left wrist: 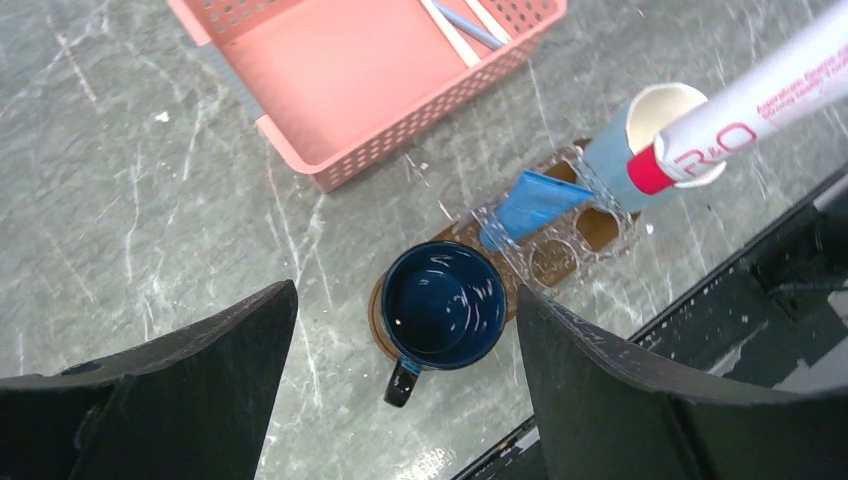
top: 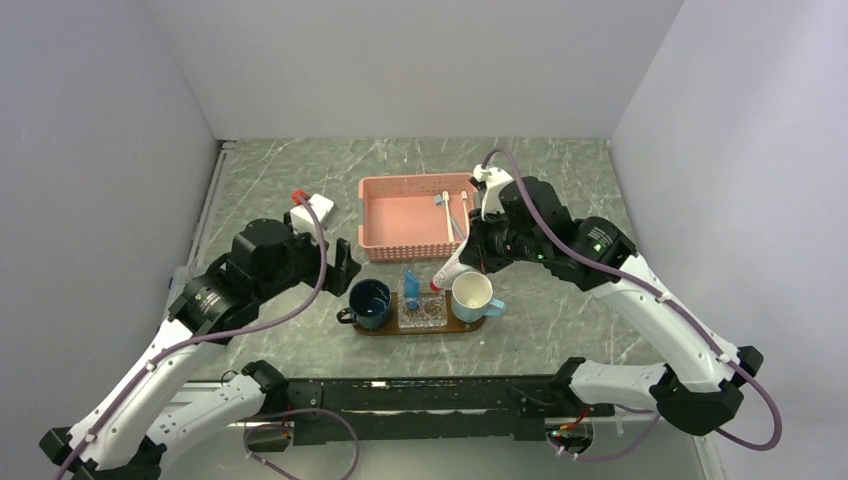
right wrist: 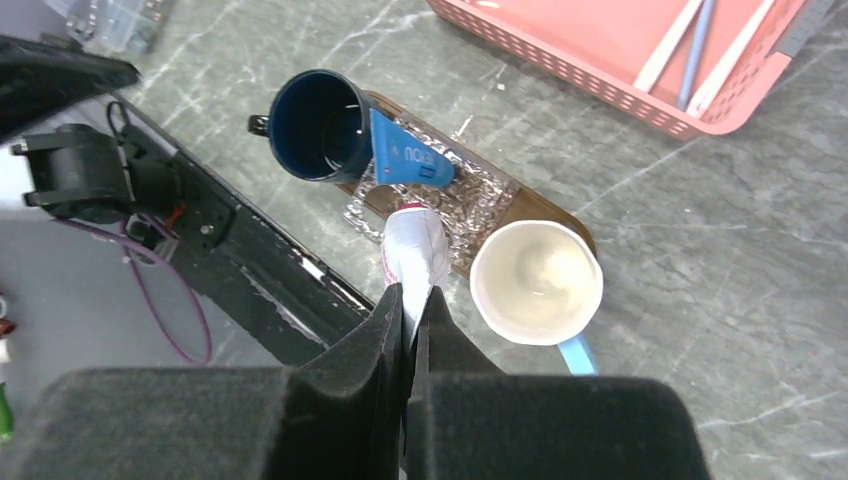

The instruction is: Prepare toiletry sets of a toothbrush and toothpaste on the tray

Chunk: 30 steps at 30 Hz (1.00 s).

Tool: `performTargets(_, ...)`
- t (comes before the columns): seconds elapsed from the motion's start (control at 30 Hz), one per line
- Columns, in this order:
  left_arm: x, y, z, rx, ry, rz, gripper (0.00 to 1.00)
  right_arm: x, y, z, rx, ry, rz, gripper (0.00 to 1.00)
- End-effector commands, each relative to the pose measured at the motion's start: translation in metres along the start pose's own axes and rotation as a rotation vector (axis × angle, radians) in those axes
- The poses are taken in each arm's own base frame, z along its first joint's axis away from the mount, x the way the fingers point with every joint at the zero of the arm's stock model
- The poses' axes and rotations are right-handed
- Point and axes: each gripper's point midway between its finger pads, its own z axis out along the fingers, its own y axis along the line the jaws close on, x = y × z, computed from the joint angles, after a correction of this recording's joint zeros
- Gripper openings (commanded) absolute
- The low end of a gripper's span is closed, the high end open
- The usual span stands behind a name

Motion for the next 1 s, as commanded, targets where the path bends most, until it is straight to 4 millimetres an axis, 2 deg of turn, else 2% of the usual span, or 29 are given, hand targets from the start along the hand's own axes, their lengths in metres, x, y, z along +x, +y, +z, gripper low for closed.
performTargets(0.0, -0.019, 0.018, 0.0, -0.061, -0.072, -0.087, 0.85, -0.022, -0.004, -0.004, 0.043, -0.058, -0.05, 0.0)
performTargets(0.23, -0.008, 0.059, 0.004, -0.194, -0.087, -0.189, 0.84, -0.022, -0.002, 0.011, 0.134, -0.036, -0.136, 0.0)
performTargets(0.43, -0.002, 0.085, -0.005, -0.324, -0.095, -0.229, 0.85, -0.017, 0.009, 0.024, 0.162, -0.013, -0.186, 0.0)
performTargets(0.97, 0.002, 0.084, -0.009, -0.317, -0.105, -0.236, 0.86, 0.0, 0.013, 0.057, 0.189, 0.022, -0.199, 0.0)
